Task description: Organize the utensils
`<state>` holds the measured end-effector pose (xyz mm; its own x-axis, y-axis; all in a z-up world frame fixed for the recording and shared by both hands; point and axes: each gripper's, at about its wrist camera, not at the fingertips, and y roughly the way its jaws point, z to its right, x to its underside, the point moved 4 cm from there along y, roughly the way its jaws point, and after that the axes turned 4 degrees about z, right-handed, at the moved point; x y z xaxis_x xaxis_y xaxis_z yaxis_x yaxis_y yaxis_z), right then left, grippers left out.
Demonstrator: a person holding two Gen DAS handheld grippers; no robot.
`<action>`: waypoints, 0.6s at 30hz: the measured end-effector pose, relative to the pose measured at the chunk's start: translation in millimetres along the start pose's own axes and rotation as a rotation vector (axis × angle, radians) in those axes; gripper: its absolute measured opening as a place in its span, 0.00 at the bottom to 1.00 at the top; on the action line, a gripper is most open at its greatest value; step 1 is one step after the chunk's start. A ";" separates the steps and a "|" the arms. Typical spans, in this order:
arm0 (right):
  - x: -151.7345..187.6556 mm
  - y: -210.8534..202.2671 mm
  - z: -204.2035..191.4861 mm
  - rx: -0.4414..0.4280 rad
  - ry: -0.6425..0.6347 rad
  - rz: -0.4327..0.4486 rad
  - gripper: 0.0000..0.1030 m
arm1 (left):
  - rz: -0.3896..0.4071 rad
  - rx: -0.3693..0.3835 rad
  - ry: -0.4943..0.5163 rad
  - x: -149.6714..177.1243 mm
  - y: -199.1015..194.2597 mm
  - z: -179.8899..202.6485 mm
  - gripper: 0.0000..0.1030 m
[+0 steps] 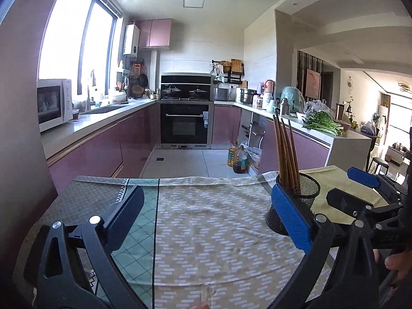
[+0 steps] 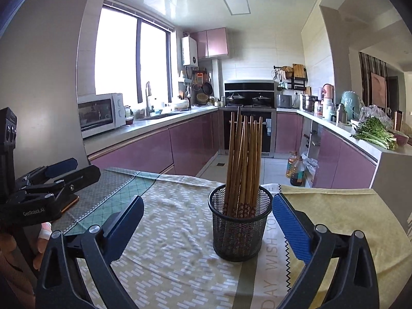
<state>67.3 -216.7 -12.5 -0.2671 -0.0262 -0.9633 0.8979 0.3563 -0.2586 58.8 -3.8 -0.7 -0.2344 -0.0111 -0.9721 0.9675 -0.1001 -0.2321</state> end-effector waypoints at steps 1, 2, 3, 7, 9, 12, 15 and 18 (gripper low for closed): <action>-0.3 -1.8 -0.8 0.000 0.002 0.007 0.94 | 0.002 -0.001 -0.002 0.0 -1.8 -1.0 0.95; -0.6 -3.7 -1.8 0.002 0.006 0.016 0.94 | 0.004 -0.002 -0.003 0.5 -3.6 -0.4 0.95; 0.0 -5.2 -2.9 0.003 0.007 0.021 0.94 | 0.008 -0.004 -0.006 0.8 -5.4 -0.5 0.95; 1.6 -11.5 -8.0 0.013 0.006 0.036 0.94 | 0.016 -0.006 -0.011 3.0 -10.6 1.5 0.95; 2.0 -13.8 -10.8 0.017 0.003 0.041 0.94 | 0.027 -0.012 -0.003 3.2 -14.3 1.9 0.95; 2.5 -15.1 -12.5 0.024 0.003 0.048 0.94 | 0.046 -0.016 0.006 1.8 -19.7 3.9 0.95; 1.9 -17.0 -12.8 0.026 0.008 0.055 0.94 | 0.056 -0.023 0.017 1.5 -21.6 4.7 0.95; 1.4 -18.4 -14.8 0.033 0.000 0.063 0.94 | 0.061 -0.023 0.013 0.1 -23.3 4.4 0.95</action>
<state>45.2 -209.5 -8.0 -0.2094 -0.0049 -0.9778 0.9241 0.3258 -0.1995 35.9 -5.8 4.8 -0.1742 -0.0036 -0.9847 0.9819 -0.0765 -0.1734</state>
